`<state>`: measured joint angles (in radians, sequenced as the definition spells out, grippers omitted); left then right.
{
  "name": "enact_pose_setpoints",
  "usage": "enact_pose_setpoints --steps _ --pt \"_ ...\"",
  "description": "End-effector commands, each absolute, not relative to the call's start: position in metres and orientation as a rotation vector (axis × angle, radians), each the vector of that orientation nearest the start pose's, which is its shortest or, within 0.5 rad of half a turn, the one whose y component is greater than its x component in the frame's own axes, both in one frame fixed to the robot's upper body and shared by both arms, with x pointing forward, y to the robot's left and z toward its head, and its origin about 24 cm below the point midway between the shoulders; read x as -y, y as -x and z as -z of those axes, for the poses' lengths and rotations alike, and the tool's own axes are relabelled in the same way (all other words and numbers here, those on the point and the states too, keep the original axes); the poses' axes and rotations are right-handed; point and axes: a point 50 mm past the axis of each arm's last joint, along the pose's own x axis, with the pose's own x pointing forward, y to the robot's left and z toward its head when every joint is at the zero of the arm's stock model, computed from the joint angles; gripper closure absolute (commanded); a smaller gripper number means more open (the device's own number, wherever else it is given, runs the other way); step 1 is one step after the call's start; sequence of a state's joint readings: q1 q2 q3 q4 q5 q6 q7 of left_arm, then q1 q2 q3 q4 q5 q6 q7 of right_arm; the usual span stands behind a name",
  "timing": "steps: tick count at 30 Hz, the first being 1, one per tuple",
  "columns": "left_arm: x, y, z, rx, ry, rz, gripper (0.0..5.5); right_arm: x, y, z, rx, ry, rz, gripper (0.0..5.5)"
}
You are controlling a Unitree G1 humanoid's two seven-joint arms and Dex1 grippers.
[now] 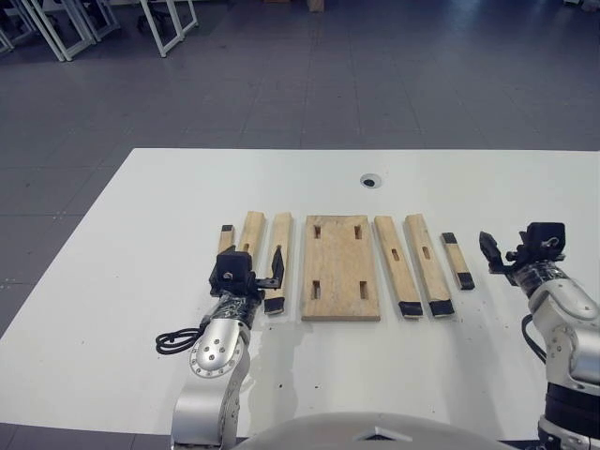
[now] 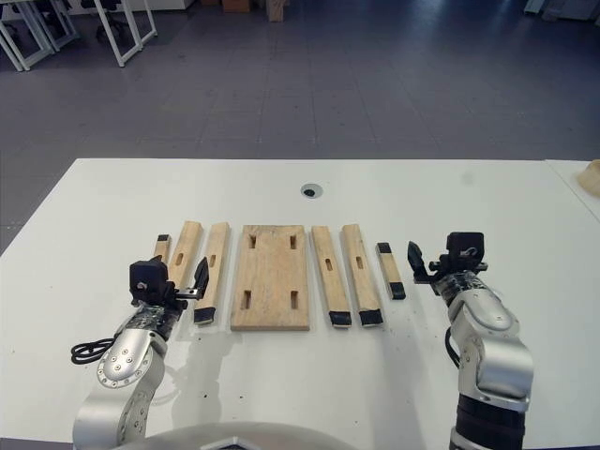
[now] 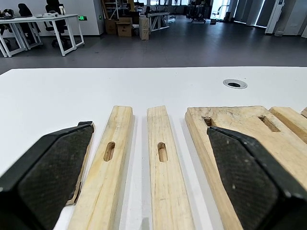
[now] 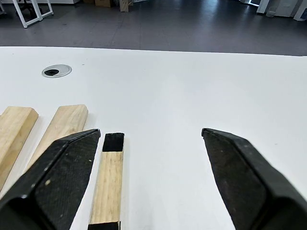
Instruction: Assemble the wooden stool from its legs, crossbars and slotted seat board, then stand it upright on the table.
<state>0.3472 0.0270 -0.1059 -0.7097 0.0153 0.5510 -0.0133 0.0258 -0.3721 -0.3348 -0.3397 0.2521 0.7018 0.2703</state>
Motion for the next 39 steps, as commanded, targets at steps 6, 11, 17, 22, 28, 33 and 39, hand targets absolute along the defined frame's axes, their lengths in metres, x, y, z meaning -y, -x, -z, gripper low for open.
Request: enact_pose_setpoints --steps 6,11,17,22,28,33,39 --pt "-0.145 -0.18 -0.082 -0.187 -0.028 0.026 1.1 0.249 -0.219 -0.061 -0.413 0.015 -0.106 1.59" --pt "-0.145 -0.181 -0.084 -0.18 -0.036 0.03 1.1 0.248 -0.218 -0.051 -0.444 0.014 -0.127 1.59" --pt "-0.145 -0.182 -0.085 -0.179 -0.041 0.035 1.1 0.246 -0.212 -0.034 -0.507 0.032 -0.147 1.59" --pt "-0.145 -0.182 -0.086 -0.176 -0.043 0.03 1.1 0.25 -0.206 -0.02 -0.547 0.045 -0.13 1.59" --pt "-0.145 -0.182 -0.086 -0.176 -0.042 0.033 1.13 0.245 -0.199 -0.003 -0.621 0.036 -0.158 1.98" --pt "-0.146 -0.181 -0.086 -0.178 -0.045 0.033 1.13 0.252 -0.193 0.005 -0.665 0.031 -0.116 2.99" --pt "-0.146 -0.181 -0.085 -0.181 -0.045 0.034 1.13 0.27 -0.19 0.009 -0.694 0.16 0.023 4.16"
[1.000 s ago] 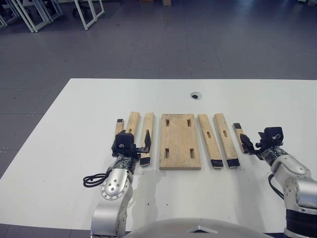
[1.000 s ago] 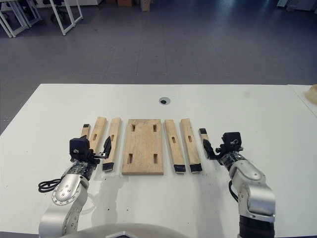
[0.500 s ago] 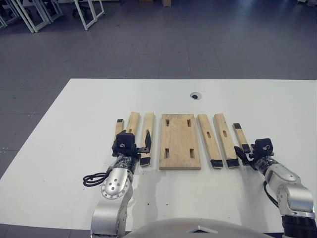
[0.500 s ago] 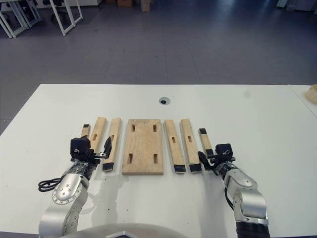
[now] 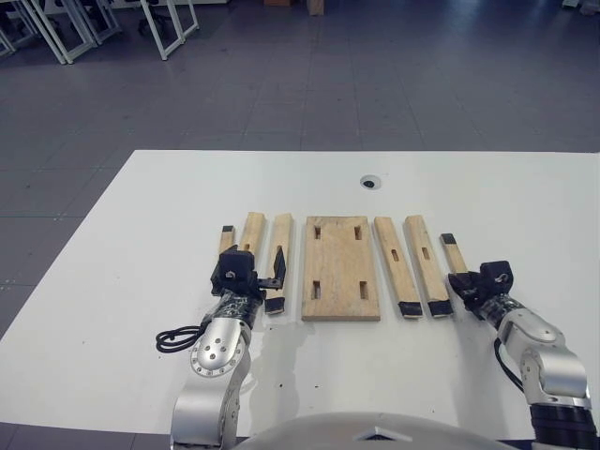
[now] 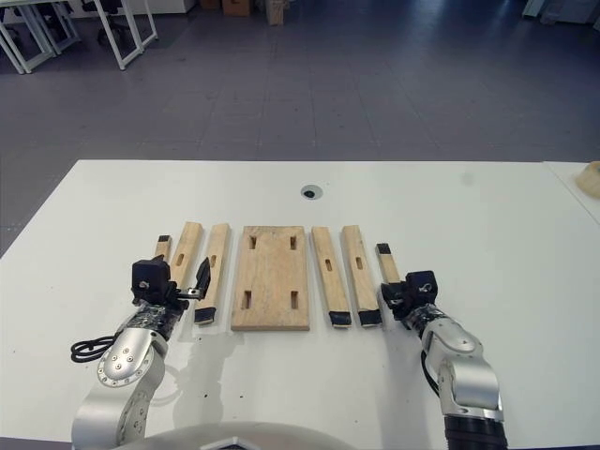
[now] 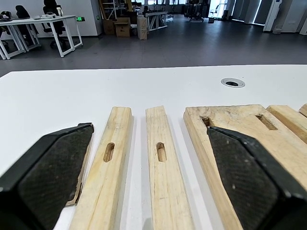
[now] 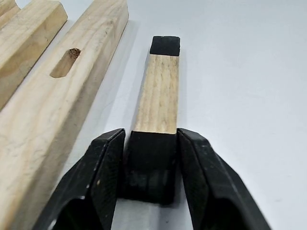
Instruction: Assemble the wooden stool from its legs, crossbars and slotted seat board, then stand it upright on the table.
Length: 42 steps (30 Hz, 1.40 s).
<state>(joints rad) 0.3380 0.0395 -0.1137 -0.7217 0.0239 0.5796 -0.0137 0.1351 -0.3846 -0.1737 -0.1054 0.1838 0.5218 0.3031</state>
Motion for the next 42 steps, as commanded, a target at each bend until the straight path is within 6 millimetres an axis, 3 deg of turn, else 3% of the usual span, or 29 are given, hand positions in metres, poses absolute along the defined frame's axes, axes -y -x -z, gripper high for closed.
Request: enact_pose_setpoints --steps 1,5,8,10,13,18,25,32,38,42 --pt "-0.146 -0.181 -0.085 -0.182 -0.044 0.033 1.13 0.27 -0.19 0.009 -0.695 0.163 0.028 4.22" --pt "-0.148 -0.183 -0.083 -0.195 -0.034 0.037 1.13 0.264 -0.202 -0.003 -0.612 0.148 0.022 4.22" --pt "-0.154 -0.195 -0.084 -0.205 0.09 0.116 1.13 0.254 -0.237 -0.058 -0.329 0.213 0.005 4.22" --pt "-0.161 -0.214 -0.094 -0.218 0.26 0.192 1.13 0.237 -0.256 -0.097 -0.138 0.235 -0.059 4.22" --pt "-0.167 -0.243 -0.125 -0.207 0.523 0.432 1.13 0.204 -0.267 -0.124 0.016 0.244 -0.202 4.22" --pt "-0.163 -0.277 -0.154 -0.249 0.827 0.675 1.13 0.149 -0.268 -0.125 0.079 0.182 -0.45 4.22" --pt "-0.145 -0.286 -0.146 -0.372 0.857 0.724 1.13 0.107 -0.258 -0.13 0.11 0.115 -0.587 4.22" --pt "-0.131 -0.292 -0.147 -0.387 0.851 0.77 1.13 0.085 -0.248 -0.127 0.104 0.096 -0.671 4.22" --pt "-0.132 -0.296 -0.144 -0.385 0.842 0.727 1.13 0.077 -0.239 -0.123 0.088 0.082 -0.712 4.22" --pt "-0.128 -0.296 -0.146 -0.41 0.875 0.765 1.87 0.073 -0.235 -0.12 0.074 0.073 -0.713 4.22"
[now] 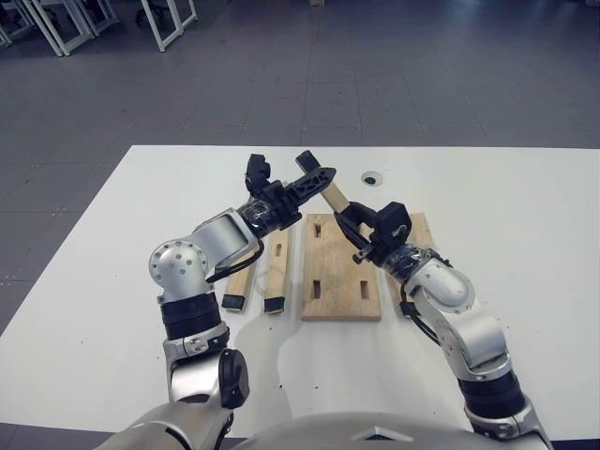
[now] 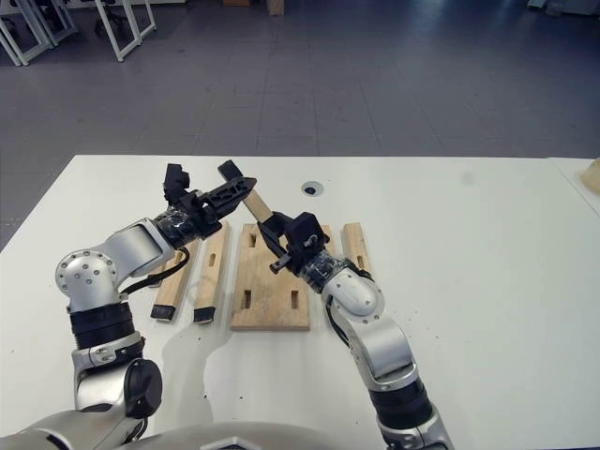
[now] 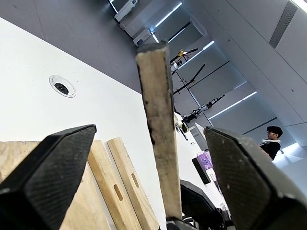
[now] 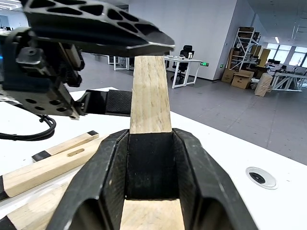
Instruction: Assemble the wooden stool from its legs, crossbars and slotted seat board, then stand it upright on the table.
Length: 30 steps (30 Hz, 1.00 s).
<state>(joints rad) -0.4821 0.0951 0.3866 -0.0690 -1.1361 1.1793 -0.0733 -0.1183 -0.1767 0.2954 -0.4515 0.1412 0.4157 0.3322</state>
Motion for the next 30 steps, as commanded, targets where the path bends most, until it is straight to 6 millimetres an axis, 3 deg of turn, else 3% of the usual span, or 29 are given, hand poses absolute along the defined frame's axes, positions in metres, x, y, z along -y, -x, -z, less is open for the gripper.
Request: enact_pose_setpoints --steps 1,19,25,30 --pt "-0.128 -0.295 -0.146 -0.414 0.877 0.778 1.93 0.073 -0.235 -0.12 0.072 0.07 -0.713 4.22" --pt "-0.126 -0.295 -0.152 -0.401 0.889 0.784 4.99 0.07 -0.231 -0.119 0.055 0.056 -0.684 4.22" --pt "-0.126 -0.295 -0.156 -0.377 0.899 0.801 5.08 0.067 -0.228 -0.117 0.03 0.002 -0.735 4.22" --pt "-0.131 -0.295 -0.154 -0.371 0.823 0.769 5.08 0.068 -0.226 -0.118 0.015 -0.011 -0.757 3.08"
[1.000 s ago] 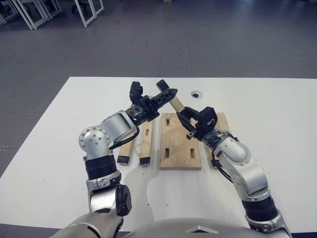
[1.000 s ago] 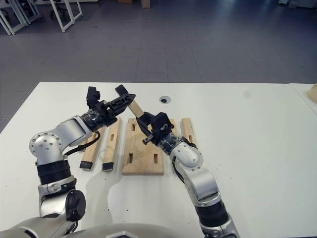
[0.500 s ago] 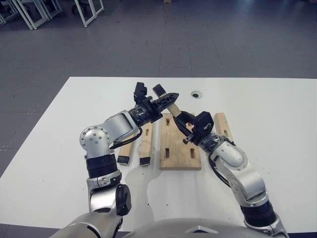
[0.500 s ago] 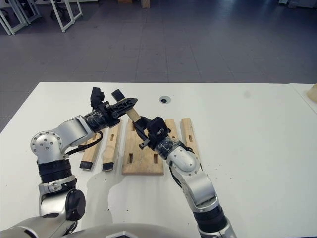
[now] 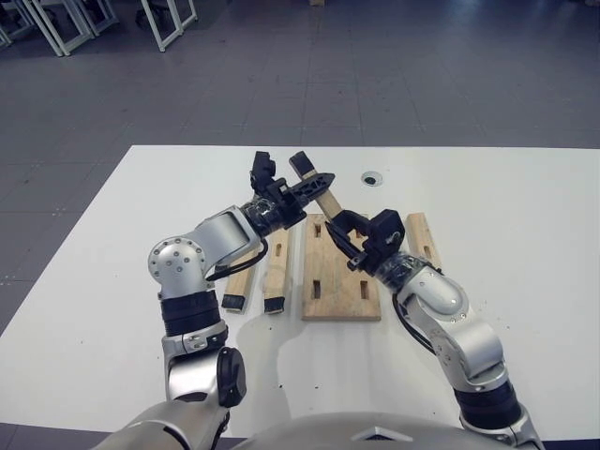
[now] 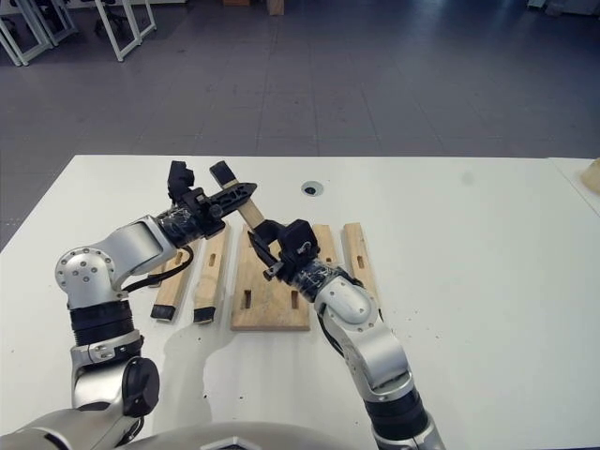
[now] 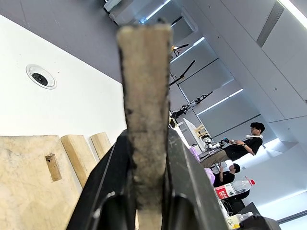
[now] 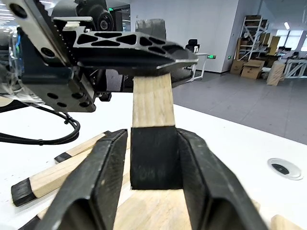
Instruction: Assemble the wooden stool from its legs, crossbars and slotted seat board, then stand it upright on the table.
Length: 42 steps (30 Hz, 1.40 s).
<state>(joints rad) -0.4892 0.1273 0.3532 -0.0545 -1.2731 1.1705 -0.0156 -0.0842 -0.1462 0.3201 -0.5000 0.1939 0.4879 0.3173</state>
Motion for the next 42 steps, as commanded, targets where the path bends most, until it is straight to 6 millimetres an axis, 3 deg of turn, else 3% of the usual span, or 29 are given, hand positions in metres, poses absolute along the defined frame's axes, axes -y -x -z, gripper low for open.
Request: enact_pose_setpoints --steps 1,4,7,10,12,16,23,32,42 --pt "-0.133 -0.296 -0.155 -0.361 0.803 0.75 5.08 0.07 -0.226 -0.117 0.007 -0.003 -0.749 2.91" --pt "-0.144 -0.296 -0.162 -0.325 0.743 0.724 5.08 0.082 -0.232 -0.11 -0.032 0.044 -0.672 2.51" --pt "-0.16 -0.293 -0.173 -0.277 0.698 0.685 5.08 0.105 -0.241 -0.105 -0.062 0.103 -0.537 2.5" --pt "-0.189 -0.289 -0.176 -0.194 0.501 0.473 5.08 0.123 -0.245 -0.104 -0.07 0.106 -0.396 2.5" --pt "-0.204 -0.285 -0.17 -0.154 0.413 0.313 5.08 0.126 -0.242 -0.103 -0.071 0.087 -0.345 2.5" --pt "-0.219 -0.273 -0.137 -0.151 0.284 0.095 5.08 0.126 -0.224 -0.095 -0.109 0.068 -0.32 2.5" --pt "-0.215 -0.278 -0.09 -0.204 0.222 0.012 5.08 0.127 -0.223 -0.096 -0.111 0.065 -0.301 2.5" --pt "-0.215 -0.282 -0.066 -0.23 0.178 -0.009 5.08 0.127 -0.224 -0.097 -0.113 0.073 -0.309 2.5" --pt "-0.207 -0.279 -0.082 -0.183 0.194 0.009 5.08 0.126 -0.222 -0.094 -0.127 0.081 -0.316 2.5"
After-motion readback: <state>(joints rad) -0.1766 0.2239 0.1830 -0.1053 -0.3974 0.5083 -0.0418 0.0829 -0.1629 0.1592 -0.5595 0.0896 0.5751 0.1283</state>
